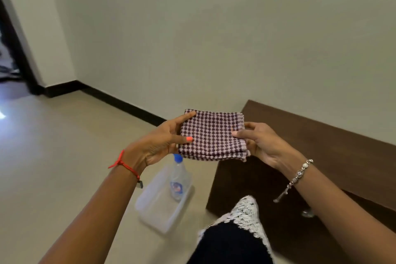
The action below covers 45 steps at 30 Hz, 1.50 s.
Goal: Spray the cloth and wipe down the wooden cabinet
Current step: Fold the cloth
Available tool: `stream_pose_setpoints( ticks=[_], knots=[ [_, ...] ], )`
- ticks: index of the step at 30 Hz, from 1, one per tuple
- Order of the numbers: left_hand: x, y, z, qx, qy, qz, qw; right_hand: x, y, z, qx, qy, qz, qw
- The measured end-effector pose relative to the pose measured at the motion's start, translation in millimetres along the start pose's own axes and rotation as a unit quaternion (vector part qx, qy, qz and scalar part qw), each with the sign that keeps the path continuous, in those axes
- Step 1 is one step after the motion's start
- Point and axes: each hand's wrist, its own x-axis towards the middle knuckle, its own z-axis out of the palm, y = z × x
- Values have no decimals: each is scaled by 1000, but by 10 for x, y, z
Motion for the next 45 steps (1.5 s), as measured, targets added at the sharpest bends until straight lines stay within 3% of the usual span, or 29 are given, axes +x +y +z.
stream_pose_setpoints(
  ticks=[7, 11, 17, 19, 24, 28, 39, 45],
  knots=[
    [-387, -1017, -814, -31, 99, -84, 991, 609, 979, 439, -103, -40, 88, 990],
    [-317, -1545, -1066, 14, 171, -136, 976, 870, 1681, 550, -142, -15, 137, 980],
    [-16, -2106, -1242, 56, 252, -212, 943, 1293, 2365, 645, -241, 40, 101, 965],
    [117, -2237, -1296, 127, 267, -206, 933, 1384, 2535, 669, -260, 75, 93, 958],
    [430, -2339, -1416, 333, 220, -203, 894, 1452, 2915, 707, -272, 127, 117, 947],
    [545, -2382, -1424, 430, 171, -216, 860, 1469, 3036, 726, -290, 136, 127, 939],
    [556, -2516, -1382, 514, 115, -218, 822, 1398, 3131, 848, -376, 102, 93, 916],
    [506, -2527, -1399, 554, 122, -235, 789, 1276, 3150, 782, -434, 86, 63, 894]
  ],
)
